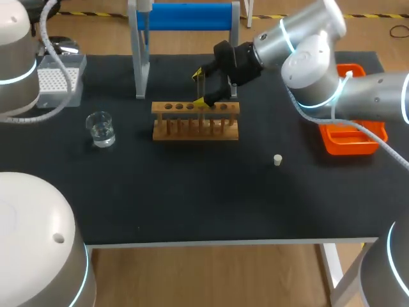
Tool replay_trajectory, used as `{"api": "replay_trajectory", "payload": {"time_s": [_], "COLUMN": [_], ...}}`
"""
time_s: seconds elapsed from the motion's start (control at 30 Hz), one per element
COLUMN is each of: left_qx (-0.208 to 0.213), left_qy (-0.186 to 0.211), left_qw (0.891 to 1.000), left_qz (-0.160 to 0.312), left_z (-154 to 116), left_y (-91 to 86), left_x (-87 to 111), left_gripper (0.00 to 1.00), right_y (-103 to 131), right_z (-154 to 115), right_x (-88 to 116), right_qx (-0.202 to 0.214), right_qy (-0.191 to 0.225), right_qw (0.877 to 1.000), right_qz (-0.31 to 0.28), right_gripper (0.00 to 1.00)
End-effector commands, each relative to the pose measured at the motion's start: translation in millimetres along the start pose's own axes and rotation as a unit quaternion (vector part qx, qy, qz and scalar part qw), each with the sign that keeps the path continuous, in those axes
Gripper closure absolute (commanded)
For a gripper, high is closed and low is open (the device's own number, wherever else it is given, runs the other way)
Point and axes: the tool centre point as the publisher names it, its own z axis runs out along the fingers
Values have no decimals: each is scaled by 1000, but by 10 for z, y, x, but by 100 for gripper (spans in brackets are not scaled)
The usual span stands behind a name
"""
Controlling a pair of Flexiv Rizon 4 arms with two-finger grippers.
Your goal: Invert the test tube, pick up the pipette, mount the tip to pipette, aspirate from beaker and dispense into the tube, eject the tip, return the pipette, and cap with the stopper.
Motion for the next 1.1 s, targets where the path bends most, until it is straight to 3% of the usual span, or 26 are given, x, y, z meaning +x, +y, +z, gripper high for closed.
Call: {"api": "replay_trajectory", "payload": {"time_s": [0.03,0.67,1.1], "left_qx": [2,19,25], "left_qy": [11,68,92], "left_qw": [1000,997,995], "left_qz": [-1,-15,-37], "left_z": [188,716,933], "left_y": [-68,-151,-85], "left_x": [-52,62,186], "left_gripper": [100,100,100], "right_y": [4,4,4], "right_z": [-11,-11,-11], "right_x": [-5,-5,-5], "right_qx": [1,1,1], "right_qy": [2,2,2], "right_qw": [1000,1000,1000], "right_qz": [0,0,0], "right_gripper": [0,0,0]}}
